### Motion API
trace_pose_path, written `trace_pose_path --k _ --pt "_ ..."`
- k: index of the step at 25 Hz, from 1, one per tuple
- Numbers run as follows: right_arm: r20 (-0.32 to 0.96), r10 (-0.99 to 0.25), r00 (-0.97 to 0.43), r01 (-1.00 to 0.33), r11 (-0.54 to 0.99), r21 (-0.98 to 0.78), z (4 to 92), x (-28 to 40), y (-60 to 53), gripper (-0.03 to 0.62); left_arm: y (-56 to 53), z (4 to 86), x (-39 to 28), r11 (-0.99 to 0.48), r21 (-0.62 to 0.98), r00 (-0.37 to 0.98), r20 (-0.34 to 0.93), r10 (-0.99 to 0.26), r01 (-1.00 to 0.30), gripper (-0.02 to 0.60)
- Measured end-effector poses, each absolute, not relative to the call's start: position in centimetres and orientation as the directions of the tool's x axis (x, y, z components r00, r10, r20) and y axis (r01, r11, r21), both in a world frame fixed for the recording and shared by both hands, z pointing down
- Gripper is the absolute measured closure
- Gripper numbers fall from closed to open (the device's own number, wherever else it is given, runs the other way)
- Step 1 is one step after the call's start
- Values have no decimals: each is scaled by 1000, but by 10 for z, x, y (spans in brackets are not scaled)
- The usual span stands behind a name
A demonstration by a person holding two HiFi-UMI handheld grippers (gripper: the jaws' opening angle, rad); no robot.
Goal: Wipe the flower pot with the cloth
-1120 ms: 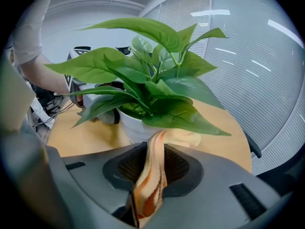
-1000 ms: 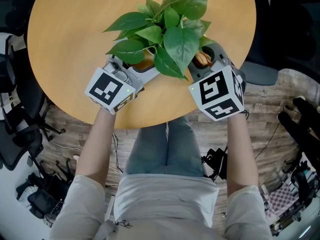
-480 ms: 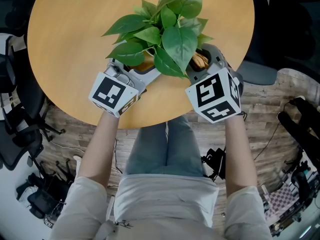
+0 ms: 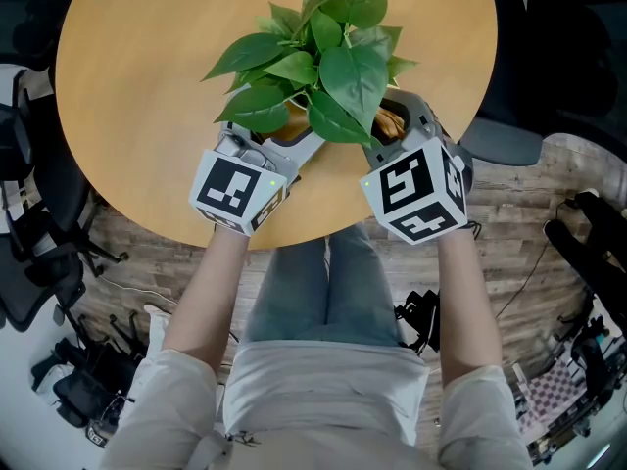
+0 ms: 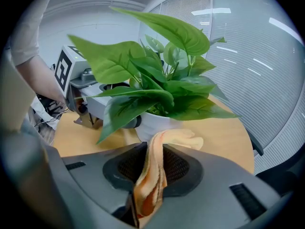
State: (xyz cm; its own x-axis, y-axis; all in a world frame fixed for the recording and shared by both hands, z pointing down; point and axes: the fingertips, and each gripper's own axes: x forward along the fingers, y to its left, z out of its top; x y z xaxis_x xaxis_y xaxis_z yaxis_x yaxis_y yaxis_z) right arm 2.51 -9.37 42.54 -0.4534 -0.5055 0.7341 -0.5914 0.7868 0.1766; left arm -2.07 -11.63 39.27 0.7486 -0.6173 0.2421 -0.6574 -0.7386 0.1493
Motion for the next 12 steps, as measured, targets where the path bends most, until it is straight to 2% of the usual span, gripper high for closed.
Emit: trace_pose_path --k 12 --pt "736 -484 -473 -573 803 161 430 21 -81 502 -116 398 -15 -653 149 663 303 -684 -742 173"
